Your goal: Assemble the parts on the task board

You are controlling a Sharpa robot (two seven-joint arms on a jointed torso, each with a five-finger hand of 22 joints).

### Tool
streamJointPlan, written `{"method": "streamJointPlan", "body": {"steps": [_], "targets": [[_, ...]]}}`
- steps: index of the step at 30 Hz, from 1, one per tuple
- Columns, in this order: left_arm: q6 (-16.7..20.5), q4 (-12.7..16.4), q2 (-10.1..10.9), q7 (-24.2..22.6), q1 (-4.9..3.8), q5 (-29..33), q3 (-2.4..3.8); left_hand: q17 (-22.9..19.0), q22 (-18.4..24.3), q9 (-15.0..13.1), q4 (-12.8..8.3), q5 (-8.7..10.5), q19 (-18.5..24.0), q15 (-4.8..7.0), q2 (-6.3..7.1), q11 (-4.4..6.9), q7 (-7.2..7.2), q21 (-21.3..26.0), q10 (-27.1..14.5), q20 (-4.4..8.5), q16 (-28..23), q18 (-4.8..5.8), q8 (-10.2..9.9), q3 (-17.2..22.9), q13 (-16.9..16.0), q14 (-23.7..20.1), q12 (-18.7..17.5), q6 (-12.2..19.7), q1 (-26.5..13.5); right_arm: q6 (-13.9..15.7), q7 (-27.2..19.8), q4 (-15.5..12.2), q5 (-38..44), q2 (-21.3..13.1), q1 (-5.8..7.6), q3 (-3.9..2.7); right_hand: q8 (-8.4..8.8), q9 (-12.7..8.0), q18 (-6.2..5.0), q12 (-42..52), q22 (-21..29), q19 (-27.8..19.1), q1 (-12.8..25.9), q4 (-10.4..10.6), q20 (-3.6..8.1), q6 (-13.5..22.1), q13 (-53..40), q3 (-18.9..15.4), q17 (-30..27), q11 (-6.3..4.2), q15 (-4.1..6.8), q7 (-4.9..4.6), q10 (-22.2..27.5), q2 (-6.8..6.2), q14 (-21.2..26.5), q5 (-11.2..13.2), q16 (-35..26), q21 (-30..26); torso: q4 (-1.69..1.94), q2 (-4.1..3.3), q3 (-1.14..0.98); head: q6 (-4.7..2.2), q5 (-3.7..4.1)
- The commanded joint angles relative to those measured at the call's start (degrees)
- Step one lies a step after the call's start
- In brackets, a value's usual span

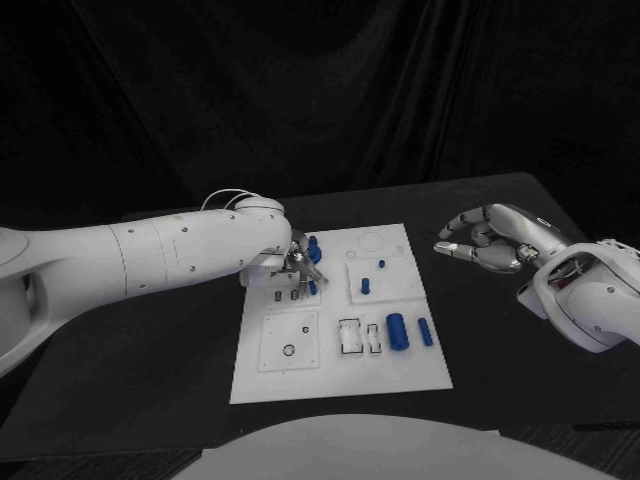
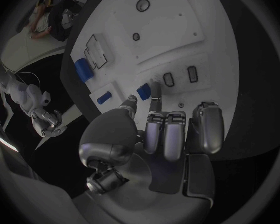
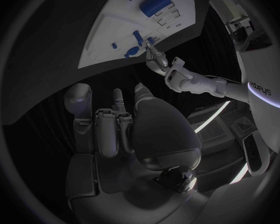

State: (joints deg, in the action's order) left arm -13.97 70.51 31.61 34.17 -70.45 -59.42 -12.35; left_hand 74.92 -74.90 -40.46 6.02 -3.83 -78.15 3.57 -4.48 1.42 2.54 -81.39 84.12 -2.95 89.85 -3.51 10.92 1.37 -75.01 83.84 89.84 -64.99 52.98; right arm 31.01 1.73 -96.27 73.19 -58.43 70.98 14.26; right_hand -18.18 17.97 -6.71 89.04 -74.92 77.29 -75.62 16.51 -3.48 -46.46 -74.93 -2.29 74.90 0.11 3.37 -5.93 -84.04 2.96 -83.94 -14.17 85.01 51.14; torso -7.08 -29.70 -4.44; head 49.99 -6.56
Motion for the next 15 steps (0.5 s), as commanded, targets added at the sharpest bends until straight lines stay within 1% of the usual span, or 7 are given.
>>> {"method": "streamJointPlan", "body": {"steps": [1,6,9,15], "targets": [[-0.08,0.36,0.11,0.05,0.10,-0.15,0.05,15.08,-4.61,-0.12,0.21,0.19,-0.28,-0.24,0.02,-0.34,-0.08,0.06,5.88,-0.26,0.15,0.03,0.04,-0.02,-14.99,6.16,0.16,-0.57,-0.56,-0.31,0.96,0.05,0.10,-0.05,-0.18,-0.04,-0.36,-0.06,0.21,-0.25,-6.47,0.27,-0.39,-0.30,0.00,-0.45,-13.94,-0.10,7.74,0.50,-0.47,0.08,-5.10,-0.03,-3.64,-0.29,0.00,-0.33,-0.03,-0.02,0.01,0.01,0.09],[0.04,0.76,0.31,0.20,0.11,-0.18,0.05,15.08,-4.82,-1.00,-0.08,-0.37,-0.51,-0.03,0.07,-0.06,-0.42,0.00,5.88,-0.11,0.15,0.05,0.51,0.04,-14.99,6.16,0.16,-1.23,0.08,-0.41,1.01,0.13,0.10,-0.03,-0.23,-0.04,-0.33,-0.14,0.19,-0.32,-6.44,0.25,-0.38,-0.21,-0.01,-0.43,-13.88,-0.19,7.64,0.53,-0.49,0.04,-5.06,-0.09,-3.62,-0.23,-0.07,-0.47,-0.06,-0.02,0.00,0.01,0.06],[0.02,0.99,0.37,0.22,0.11,-0.19,0.05,15.08,-4.84,-1.53,-0.39,-1.18,-0.52,0.11,0.05,0.05,-0.53,0.07,5.88,0.00,0.15,0.04,0.56,0.21,-14.99,6.16,0.16,-1.16,0.62,-0.51,1.05,0.16,0.10,-0.01,-0.25,-0.04,-0.33,-0.14,0.19,-0.32,-6.44,0.25,-0.38,-0.21,-0.01,-0.43,-13.88,-0.19,7.64,0.53,-0.49,0.04,-5.06,-0.09,-3.62,-0.23,-0.07,-0.47,-0.07,-0.02,-0.01,0.01,0.00],[-0.02,1.29,0.46,0.25,0.11,-0.20,0.05,15.08,-4.94,-2.06,-0.83,-2.11,-0.60,0.20,-0.03,0.14,-0.59,0.10,5.88,0.12,0.15,0.06,0.50,0.50,-14.99,6.16,0.16,-0.94,1.31,-0.71,1.13,0.26,0.10,0.10,-0.33,-0.04,-0.33,-0.14,0.19,-0.32,-6.44,0.25,-0.38,-0.21,-0.01,-0.43,-13.88,-0.19,7.64,0.53,-0.49,0.04,-5.06,-0.09,-3.62,-0.23,-0.07,-0.47,-0.03,0.00,-0.03,0.01,-0.04]]}}
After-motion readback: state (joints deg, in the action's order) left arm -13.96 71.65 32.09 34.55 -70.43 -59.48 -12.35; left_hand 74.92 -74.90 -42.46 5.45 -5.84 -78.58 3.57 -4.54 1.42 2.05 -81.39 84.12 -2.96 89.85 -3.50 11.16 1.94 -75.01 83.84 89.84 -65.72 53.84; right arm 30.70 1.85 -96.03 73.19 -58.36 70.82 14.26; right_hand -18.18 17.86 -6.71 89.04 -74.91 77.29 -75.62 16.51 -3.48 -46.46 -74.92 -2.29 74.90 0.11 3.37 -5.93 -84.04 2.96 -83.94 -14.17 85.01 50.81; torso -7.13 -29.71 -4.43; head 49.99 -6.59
